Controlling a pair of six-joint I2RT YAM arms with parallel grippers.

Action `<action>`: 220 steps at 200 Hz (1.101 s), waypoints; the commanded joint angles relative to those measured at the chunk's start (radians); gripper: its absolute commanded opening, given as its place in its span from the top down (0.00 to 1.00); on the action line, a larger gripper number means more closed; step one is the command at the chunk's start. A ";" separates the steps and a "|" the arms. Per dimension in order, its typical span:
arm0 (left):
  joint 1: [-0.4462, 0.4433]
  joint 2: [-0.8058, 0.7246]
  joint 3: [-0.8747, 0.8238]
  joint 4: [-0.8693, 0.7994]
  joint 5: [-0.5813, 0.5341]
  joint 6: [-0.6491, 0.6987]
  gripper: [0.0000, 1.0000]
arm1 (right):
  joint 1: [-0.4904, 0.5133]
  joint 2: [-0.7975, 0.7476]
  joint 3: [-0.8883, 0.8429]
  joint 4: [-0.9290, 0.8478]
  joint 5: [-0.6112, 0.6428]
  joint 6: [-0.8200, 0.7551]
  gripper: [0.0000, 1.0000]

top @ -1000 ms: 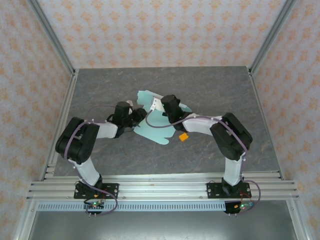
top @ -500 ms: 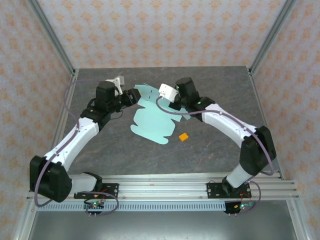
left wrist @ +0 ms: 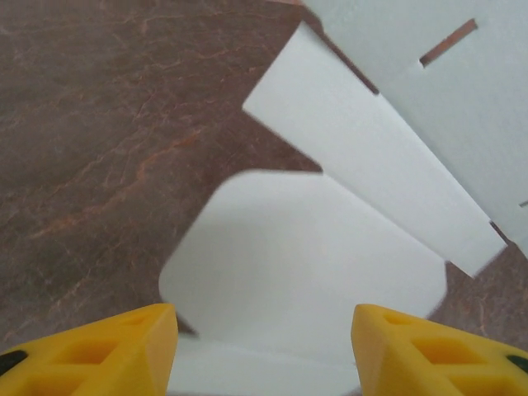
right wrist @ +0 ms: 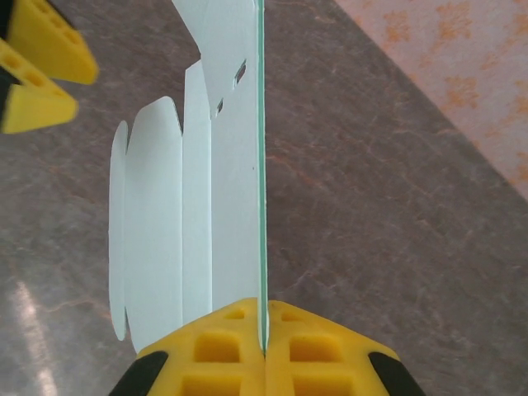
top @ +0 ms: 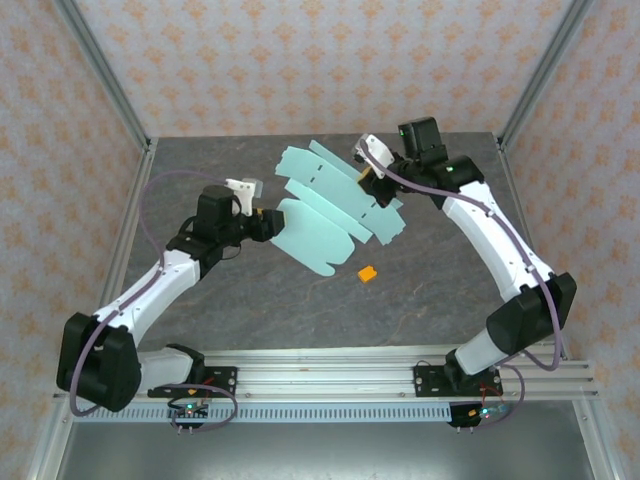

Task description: Fold the paper box

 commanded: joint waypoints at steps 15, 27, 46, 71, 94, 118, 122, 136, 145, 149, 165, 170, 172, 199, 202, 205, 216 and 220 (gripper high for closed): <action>-0.019 0.087 0.009 0.192 0.042 0.187 0.40 | -0.019 0.046 0.055 -0.125 -0.118 0.056 1.00; -0.019 0.134 0.036 0.175 0.046 0.222 0.40 | -0.024 0.062 0.063 -0.139 -0.131 0.058 1.00; -0.019 0.194 0.054 0.190 0.068 0.244 0.39 | -0.035 0.090 0.077 -0.155 -0.148 0.067 1.00; -0.019 0.252 0.077 0.211 0.108 0.260 0.37 | -0.044 0.117 0.091 -0.163 -0.180 0.066 1.00; -0.019 0.310 0.105 0.238 0.169 0.259 0.36 | -0.047 0.134 0.100 -0.163 -0.197 0.065 1.00; -0.019 0.354 0.109 0.297 0.210 0.234 0.36 | -0.048 0.150 0.111 -0.168 -0.195 0.068 1.00; -0.019 0.358 0.111 0.303 0.215 0.229 0.37 | -0.051 0.151 0.111 -0.166 -0.193 0.070 1.00; -0.019 0.362 0.113 0.309 0.233 0.214 0.44 | -0.055 0.155 0.112 -0.159 -0.187 0.083 1.00; -0.019 0.355 0.105 0.319 0.239 0.206 0.49 | -0.058 0.159 0.114 -0.151 -0.178 0.093 1.00; -0.019 0.352 0.097 0.328 0.241 0.200 0.52 | -0.058 0.162 0.114 -0.148 -0.174 0.100 1.00; -0.020 0.335 0.074 0.355 0.238 0.182 0.59 | -0.059 0.171 0.117 -0.131 -0.148 0.128 1.00; -0.020 0.331 0.066 0.363 0.242 0.178 0.61 | -0.060 0.175 0.119 -0.126 -0.141 0.139 1.00; -0.020 0.329 0.062 0.368 0.244 0.175 0.62 | -0.060 0.177 0.122 -0.124 -0.139 0.142 1.00; -0.022 0.325 0.040 0.425 0.305 0.141 0.69 | -0.059 0.194 0.124 -0.089 -0.132 0.197 1.00; -0.022 0.326 0.039 0.431 0.307 0.138 0.70 | -0.059 0.193 0.122 -0.085 -0.133 0.202 1.00; -0.022 0.327 0.037 0.437 0.309 0.134 0.70 | -0.059 0.194 0.122 -0.080 -0.131 0.206 1.00; -0.024 0.330 0.033 0.453 0.316 0.121 0.72 | -0.059 0.194 0.115 -0.067 -0.129 0.220 1.00; -0.025 0.330 0.032 0.458 0.316 0.116 0.73 | -0.059 0.194 0.114 -0.062 -0.125 0.227 1.00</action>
